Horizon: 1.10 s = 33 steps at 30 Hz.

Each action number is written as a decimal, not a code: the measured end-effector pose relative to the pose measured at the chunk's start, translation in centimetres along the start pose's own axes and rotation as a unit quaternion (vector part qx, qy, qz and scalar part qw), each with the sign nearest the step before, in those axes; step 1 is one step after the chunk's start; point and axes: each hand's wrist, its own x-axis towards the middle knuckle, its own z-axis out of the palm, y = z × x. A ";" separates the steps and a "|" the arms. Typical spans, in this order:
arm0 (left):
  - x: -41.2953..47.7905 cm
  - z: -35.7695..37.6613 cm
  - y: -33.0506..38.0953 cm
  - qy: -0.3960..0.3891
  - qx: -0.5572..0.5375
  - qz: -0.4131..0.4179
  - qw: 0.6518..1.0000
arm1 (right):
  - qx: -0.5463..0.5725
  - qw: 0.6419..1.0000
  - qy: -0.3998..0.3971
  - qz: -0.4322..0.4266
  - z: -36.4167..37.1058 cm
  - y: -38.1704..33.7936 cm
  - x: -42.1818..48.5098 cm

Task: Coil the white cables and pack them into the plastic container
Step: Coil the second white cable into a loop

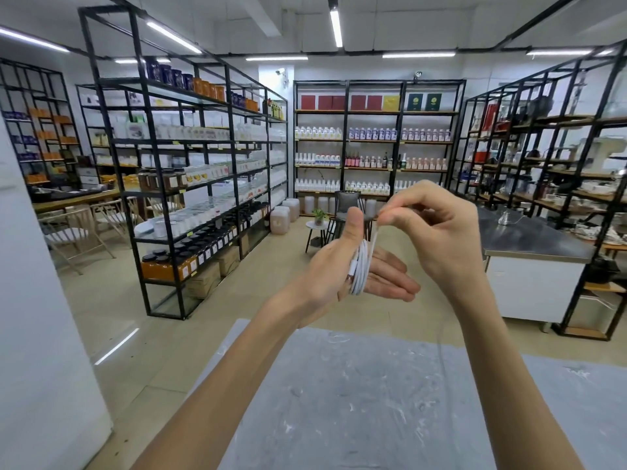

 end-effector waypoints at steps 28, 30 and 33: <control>0.6 -6.1 -2.9 0.002 -0.062 0.025 0.998 | -0.090 0.893 -0.350 0.267 5.0 -0.8 -16.1; 0.4 -6.1 -3.7 0.006 0.031 -0.008 0.999 | -0.174 0.914 -0.326 0.165 3.2 -2.2 -14.0; -0.6 -4.3 -5.2 -0.076 0.056 -0.055 0.994 | -0.291 0.939 -0.181 0.004 -0.2 -3.1 -8.6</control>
